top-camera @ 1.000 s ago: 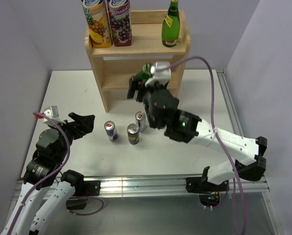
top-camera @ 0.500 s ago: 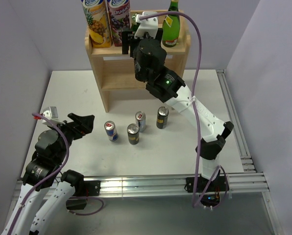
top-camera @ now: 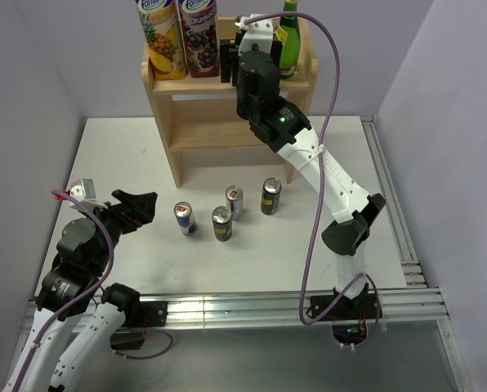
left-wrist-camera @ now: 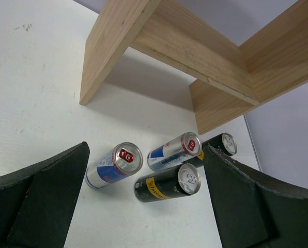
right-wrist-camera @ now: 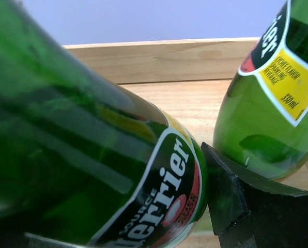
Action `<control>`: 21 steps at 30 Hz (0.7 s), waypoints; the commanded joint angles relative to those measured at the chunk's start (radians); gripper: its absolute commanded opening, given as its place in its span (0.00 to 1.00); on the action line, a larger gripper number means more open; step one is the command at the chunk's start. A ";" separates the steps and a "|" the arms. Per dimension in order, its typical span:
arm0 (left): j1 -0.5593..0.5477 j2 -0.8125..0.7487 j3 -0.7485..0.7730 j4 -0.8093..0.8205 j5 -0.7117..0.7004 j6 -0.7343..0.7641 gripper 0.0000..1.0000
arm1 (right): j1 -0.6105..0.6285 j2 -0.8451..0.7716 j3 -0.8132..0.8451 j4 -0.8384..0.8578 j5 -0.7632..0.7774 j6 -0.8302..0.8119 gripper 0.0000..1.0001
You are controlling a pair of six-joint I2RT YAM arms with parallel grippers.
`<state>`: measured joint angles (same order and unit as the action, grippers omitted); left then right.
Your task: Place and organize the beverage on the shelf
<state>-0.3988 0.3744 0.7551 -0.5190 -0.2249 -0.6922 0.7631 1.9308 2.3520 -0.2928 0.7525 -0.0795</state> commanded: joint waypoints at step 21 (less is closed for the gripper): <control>-0.003 -0.019 -0.008 0.036 0.013 0.017 0.99 | -0.059 0.003 0.030 0.103 -0.047 0.107 0.57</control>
<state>-0.3988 0.3683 0.7551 -0.5186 -0.2241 -0.6922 0.7136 1.9373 2.3550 -0.2928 0.7059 -0.0013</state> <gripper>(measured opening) 0.994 0.812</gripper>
